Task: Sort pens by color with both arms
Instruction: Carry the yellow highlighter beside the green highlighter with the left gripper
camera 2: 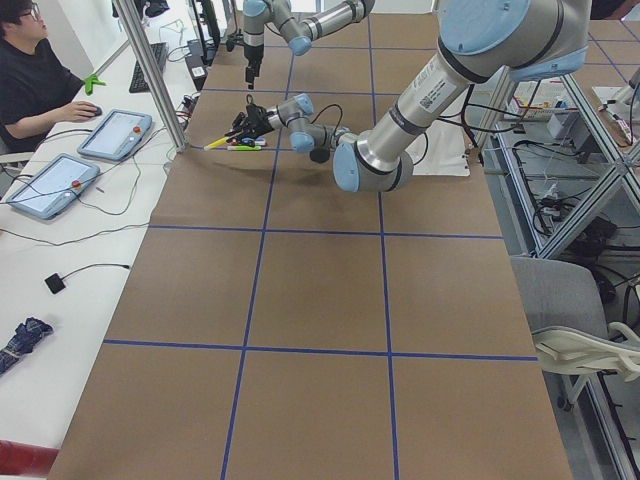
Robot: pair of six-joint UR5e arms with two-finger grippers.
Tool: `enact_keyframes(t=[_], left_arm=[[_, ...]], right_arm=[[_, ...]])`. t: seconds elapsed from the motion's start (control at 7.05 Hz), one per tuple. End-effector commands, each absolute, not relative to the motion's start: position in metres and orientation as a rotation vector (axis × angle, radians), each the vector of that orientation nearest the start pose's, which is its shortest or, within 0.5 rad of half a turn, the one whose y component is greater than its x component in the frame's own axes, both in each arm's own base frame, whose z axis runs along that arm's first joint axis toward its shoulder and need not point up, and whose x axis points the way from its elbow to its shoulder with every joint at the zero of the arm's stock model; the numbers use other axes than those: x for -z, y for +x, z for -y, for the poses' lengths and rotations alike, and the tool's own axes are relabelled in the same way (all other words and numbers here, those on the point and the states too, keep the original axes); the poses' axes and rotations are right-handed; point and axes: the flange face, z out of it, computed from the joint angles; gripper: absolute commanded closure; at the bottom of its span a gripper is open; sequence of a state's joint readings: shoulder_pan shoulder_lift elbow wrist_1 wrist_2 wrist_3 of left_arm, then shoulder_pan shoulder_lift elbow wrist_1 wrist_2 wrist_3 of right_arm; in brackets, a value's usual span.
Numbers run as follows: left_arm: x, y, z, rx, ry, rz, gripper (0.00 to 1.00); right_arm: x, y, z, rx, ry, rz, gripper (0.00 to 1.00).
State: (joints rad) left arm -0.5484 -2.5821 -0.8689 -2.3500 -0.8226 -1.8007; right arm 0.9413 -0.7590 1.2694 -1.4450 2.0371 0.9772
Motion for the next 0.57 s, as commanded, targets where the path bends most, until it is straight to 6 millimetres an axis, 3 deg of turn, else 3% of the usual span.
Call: enact_keyframes(t=[0.0,0.28,0.43], left_arm=[[-0.2098,0.626,0.6023,1.069,0.861,-0.973,1.0],[-0.2111,0.628,0.6012,1.074,0.865,-0.97,1.0],[-0.2112,0.6273,0.6021,1.076,0.864,-0.971,0.8]], right_arm=[[-0.2756,-0.3893,0.6856,-0.182,0.11,0.763,0.0],[-0.2787,-0.3893,0.6855,-0.182,0.107,0.76,0.0],[-0.2783,-0.3895,0.6859,-0.182,0.107,0.76,0.01]])
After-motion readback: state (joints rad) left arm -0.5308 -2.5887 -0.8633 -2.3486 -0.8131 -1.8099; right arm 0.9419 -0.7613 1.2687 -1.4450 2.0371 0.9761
